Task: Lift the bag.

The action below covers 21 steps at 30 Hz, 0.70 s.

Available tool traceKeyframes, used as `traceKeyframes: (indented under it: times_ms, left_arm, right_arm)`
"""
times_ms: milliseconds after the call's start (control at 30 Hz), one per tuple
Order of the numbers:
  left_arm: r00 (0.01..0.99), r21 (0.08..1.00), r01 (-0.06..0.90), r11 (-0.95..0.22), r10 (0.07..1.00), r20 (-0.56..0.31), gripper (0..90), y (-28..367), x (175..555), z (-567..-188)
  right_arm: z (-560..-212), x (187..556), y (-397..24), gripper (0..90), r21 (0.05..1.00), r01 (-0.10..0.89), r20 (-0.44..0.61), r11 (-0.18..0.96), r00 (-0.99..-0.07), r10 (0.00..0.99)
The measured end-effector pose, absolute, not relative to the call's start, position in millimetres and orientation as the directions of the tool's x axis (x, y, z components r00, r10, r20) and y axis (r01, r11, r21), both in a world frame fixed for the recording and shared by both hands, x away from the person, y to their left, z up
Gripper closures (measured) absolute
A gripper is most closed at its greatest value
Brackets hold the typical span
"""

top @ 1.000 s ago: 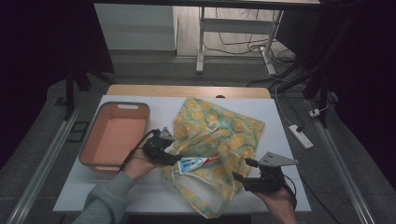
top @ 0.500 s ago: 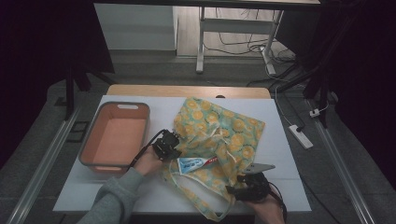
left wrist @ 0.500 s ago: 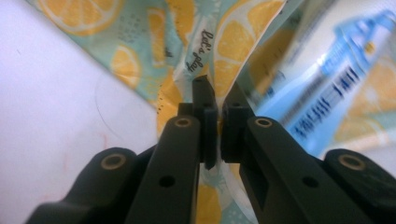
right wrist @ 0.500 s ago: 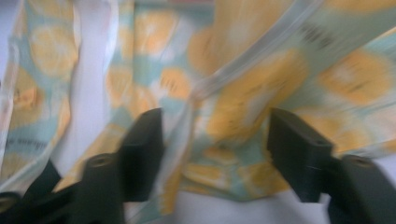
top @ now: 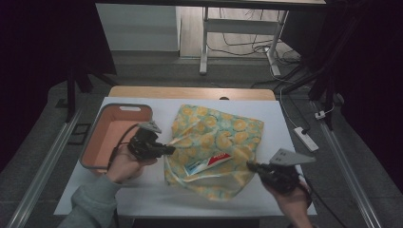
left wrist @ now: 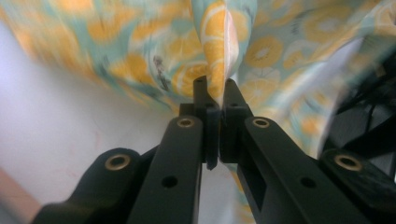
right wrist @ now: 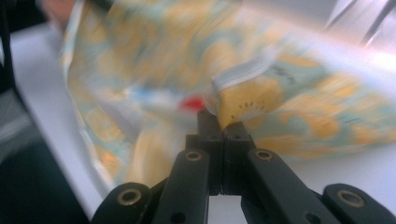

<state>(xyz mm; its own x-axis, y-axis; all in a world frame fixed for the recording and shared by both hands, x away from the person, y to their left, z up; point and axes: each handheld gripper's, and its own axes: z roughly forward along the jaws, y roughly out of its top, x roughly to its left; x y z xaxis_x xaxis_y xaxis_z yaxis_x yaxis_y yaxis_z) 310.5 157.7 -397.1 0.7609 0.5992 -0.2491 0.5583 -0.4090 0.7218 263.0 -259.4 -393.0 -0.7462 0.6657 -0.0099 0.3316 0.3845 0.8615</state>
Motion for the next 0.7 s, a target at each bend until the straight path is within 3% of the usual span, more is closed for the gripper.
traceKeyframes:
  times_ms: [167,367,533,700]
  left_arm:
    - [0.735,0.832,0.489,-0.261,0.637,-0.233,88.2,194,303,-350]
    - [0.723,0.876,0.444,-0.19,0.654,-0.224,88.1,206,312,-323]
    - [0.702,0.884,0.438,-0.164,0.677,-0.222,87.8,198,329,-326]
    - [0.689,0.831,0.505,-0.233,0.688,-0.226,86.8,182,351,-361]
  right_arm:
    - [-339,285,-273,89.0,0.923,0.256,-0.015,0.289,-0.725,0.689]
    - [-297,321,-279,89.0,0.965,0.173,-0.024,0.196,-0.689,0.724]
    - [-291,350,-279,88.9,0.971,0.173,-0.005,0.168,-0.682,0.731]
    - [-327,371,-270,88.6,0.939,0.258,0.018,0.228,-0.699,0.715]
